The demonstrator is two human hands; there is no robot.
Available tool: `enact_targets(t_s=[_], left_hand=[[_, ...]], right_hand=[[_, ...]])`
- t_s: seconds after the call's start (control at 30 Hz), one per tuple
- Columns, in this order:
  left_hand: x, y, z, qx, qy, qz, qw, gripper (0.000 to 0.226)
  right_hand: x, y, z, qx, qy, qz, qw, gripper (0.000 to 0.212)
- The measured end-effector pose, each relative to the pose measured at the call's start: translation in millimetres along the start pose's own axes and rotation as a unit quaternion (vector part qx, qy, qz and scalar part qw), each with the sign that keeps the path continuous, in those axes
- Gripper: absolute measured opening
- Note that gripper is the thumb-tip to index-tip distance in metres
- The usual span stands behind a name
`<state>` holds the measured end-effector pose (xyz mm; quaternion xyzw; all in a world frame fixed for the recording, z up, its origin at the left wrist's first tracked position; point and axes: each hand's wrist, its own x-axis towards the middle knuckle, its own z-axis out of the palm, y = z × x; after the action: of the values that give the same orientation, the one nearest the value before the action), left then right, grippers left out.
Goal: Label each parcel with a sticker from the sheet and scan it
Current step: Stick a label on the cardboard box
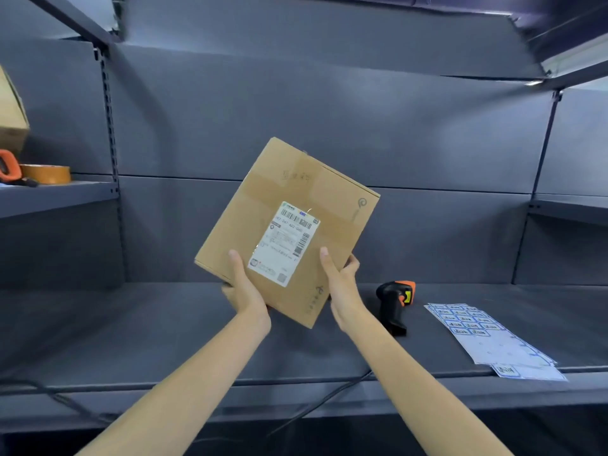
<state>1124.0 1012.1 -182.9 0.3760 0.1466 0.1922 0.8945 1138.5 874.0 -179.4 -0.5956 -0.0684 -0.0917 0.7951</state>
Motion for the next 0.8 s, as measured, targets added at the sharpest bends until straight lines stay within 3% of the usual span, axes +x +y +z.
enact_targets(t_s=[0.1,0.23,0.3,0.4,0.53,0.8], left_hand=[[3.9,-3.7,-8.4,0.038,-0.033,-0.018,0.999,0.064],[17.5,7.6,-19.3,0.115,0.014,0.003,0.993,0.090],[24.5,14.0,-21.2,0.153,0.001,0.035,0.988,0.094],[27.9,15.5,-19.9,0.211,-0.074,0.095,0.970,0.090],[23.7,6.2,-24.3,0.264,-0.156,0.139,0.942,0.069],[25.4,-22.6,-30.9,0.273,-0.205,0.135,0.930,0.062]], right_hand=[[9.7,-4.8,-12.1,0.005,0.018,-0.035,0.999,0.060],[20.5,-16.7,-34.2,-0.033,0.016,-0.058,0.998,0.060],[23.9,-22.8,-45.8,-0.072,-0.004,-0.060,0.996,0.063],[26.8,-27.3,-57.1,-0.128,-0.040,-0.056,0.989,0.069],[28.3,-26.0,-60.9,-0.103,-0.051,-0.047,0.992,0.073],[32.5,-8.9,-84.3,-0.064,-0.033,-0.014,0.997,0.063]])
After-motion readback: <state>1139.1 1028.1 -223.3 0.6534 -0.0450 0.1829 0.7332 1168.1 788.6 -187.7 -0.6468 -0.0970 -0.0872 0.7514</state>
